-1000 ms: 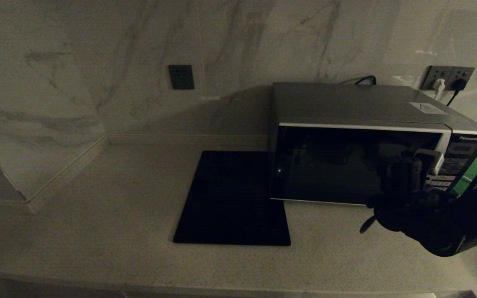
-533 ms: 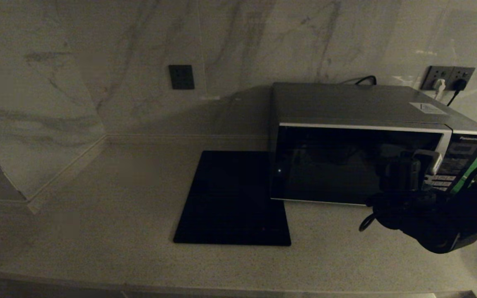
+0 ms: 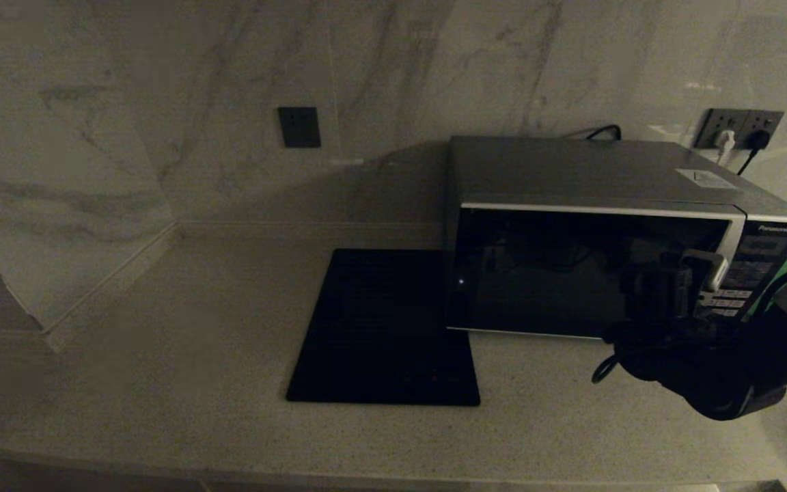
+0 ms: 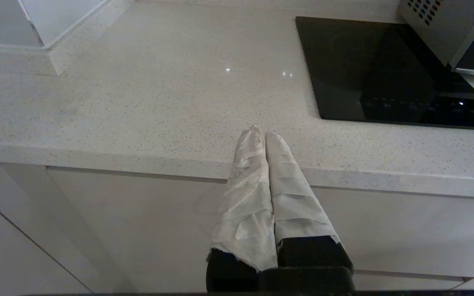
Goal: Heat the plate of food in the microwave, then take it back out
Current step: Open the microwave oven
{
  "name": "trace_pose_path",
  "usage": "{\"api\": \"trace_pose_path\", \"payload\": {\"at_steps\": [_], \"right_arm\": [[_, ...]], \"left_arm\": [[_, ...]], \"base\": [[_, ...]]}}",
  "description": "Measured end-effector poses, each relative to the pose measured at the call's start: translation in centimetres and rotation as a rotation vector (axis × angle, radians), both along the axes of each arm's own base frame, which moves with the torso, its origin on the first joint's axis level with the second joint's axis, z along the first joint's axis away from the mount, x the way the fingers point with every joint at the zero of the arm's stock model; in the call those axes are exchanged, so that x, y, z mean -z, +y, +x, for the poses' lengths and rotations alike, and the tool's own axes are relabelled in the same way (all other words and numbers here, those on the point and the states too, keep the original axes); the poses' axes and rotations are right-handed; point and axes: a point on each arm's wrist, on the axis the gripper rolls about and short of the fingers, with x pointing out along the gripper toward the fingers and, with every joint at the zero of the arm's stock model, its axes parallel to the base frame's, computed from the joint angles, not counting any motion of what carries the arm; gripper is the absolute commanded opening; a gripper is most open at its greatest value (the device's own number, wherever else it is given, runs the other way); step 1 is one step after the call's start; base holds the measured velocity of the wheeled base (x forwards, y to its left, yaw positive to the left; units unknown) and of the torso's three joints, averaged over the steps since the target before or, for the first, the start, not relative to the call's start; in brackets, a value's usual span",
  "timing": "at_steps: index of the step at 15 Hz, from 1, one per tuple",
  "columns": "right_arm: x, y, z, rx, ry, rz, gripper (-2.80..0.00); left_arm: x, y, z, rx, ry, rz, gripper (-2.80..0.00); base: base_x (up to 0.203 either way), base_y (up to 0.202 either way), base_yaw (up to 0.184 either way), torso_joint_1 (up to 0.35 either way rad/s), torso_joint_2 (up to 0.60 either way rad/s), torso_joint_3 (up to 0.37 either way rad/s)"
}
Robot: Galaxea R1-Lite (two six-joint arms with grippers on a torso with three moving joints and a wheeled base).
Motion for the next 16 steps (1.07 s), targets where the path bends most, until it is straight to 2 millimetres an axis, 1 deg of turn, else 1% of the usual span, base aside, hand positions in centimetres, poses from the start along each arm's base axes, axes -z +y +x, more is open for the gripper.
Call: {"api": "trace_pose_path", "payload": {"at_steps": [10, 11, 16], "right_arm": [[-0.24, -0.02, -0.61, 0.001, -0.046, 0.020, 0.00], [-0.19, -0.03, -0.71, 0.001, -0.050, 0.023, -2.80], [0.04, 0.01, -0.79, -0.008, -0.042, 0.025, -2.80]], "left_arm": [[0.00, 0.00, 0.00, 0.001, 0.000, 0.000, -2.80], [0.00, 0.00, 0.00, 0.000, 0.000, 0.000, -2.80], [0.00, 0.00, 0.00, 0.000, 0.000, 0.000, -2.80]], "base": [[0.000, 0.000, 0.000, 0.000, 0.00, 0.000], [0.000, 0.000, 0.000, 0.000, 0.00, 0.000], [0.000, 0.000, 0.000, 0.000, 0.00, 0.000]]}}
